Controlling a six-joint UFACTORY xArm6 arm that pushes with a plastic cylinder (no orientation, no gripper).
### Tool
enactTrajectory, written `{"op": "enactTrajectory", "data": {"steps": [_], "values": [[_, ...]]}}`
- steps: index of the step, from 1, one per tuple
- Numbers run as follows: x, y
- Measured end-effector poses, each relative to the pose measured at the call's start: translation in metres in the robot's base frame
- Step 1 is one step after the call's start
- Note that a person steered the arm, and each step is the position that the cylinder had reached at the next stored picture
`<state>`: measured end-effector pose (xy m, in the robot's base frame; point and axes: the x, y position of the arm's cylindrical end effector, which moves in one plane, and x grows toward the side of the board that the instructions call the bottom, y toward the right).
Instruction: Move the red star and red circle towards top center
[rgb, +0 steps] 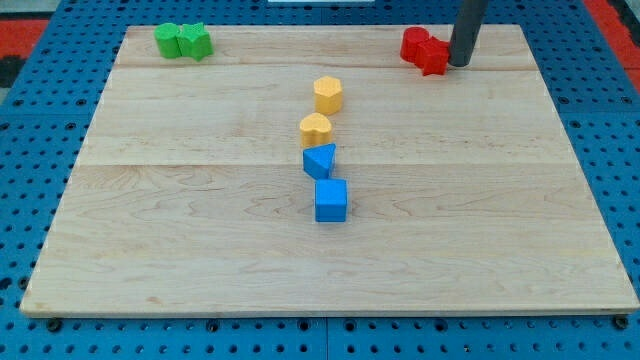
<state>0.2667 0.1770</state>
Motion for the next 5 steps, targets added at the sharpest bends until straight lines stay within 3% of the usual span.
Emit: {"op": "enactTrajectory", "data": {"steps": [3, 5], "values": [[-0.001, -0.061], [0.016, -0.065]]}}
